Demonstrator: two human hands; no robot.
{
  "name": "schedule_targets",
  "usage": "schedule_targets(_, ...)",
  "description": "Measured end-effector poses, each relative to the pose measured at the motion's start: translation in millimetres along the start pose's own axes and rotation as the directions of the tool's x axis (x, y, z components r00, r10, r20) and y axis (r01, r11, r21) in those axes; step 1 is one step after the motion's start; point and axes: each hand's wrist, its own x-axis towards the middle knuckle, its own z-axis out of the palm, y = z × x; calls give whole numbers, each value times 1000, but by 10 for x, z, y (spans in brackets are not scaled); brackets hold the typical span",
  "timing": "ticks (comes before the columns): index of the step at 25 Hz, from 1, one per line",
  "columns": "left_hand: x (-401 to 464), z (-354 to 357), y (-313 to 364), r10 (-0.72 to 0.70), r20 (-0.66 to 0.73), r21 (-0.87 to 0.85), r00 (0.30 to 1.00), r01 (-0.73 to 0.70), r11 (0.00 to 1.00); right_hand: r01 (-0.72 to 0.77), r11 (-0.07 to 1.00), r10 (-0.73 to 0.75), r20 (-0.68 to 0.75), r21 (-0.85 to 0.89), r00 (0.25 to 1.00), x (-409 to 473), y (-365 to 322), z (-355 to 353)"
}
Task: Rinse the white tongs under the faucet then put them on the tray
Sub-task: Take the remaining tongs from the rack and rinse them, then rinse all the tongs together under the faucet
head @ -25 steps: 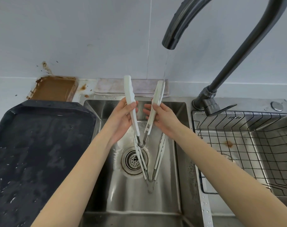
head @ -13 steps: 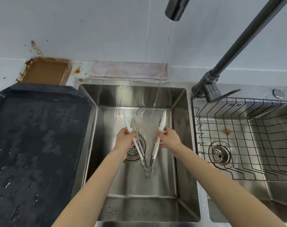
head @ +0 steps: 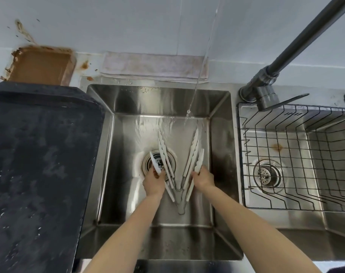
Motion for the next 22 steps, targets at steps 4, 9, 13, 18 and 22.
schedule_targets(4, 39, 47, 75, 6, -3, -64, 1000, -6, 998, 46, 999, -46, -47, -9, 998, 52, -7, 28)
schedule_targets(9, 200, 39, 122, -7, 12, -51, 1000, 8, 999, 45, 998, -41, -70, 53, 997, 135, -35, -5)
schedule_targets(13, 269, 64, 134, -80, -9, -106, 997, 78, 991, -71, 970, 83, -41, 232, 996, 202, -67, -16)
schedule_targets(18, 315, 84, 126, -46, 40, -46, 998, 48, 998, -14, 981, 29, -75, 195, 997, 221, -65, -15)
schedule_targets(22, 428, 99, 105, 20, 85, 113, 996, -29, 993, 48, 999, -48, -104, -2, 993, 230, -136, -10)
